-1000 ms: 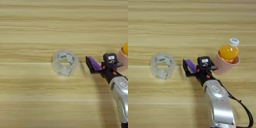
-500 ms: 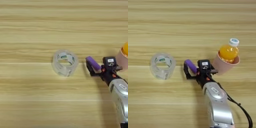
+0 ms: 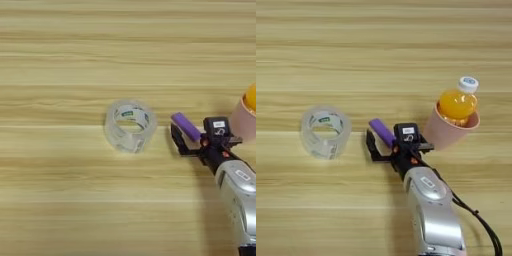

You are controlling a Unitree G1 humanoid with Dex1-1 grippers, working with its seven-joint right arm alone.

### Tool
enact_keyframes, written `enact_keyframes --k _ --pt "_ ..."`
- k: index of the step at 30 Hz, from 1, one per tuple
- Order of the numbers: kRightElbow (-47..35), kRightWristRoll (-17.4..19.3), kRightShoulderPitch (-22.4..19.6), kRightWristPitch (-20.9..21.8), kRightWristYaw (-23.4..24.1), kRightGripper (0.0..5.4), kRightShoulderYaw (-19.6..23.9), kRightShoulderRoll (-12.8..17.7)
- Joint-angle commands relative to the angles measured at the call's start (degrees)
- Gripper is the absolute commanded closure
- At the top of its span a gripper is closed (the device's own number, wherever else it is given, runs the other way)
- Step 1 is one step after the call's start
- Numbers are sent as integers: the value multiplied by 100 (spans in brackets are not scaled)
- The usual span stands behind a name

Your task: Move the objects on the table

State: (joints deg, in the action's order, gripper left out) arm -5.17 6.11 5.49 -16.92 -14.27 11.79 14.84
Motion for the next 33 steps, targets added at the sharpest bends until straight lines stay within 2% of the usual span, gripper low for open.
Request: enact_keyframes --k 1,14,33 --pt "-104 51 -305 157 29 4 73 115" --pt "295 185 -405 98 71 4 179 116" --pt "566 224 -458 109 46 209 186 128"
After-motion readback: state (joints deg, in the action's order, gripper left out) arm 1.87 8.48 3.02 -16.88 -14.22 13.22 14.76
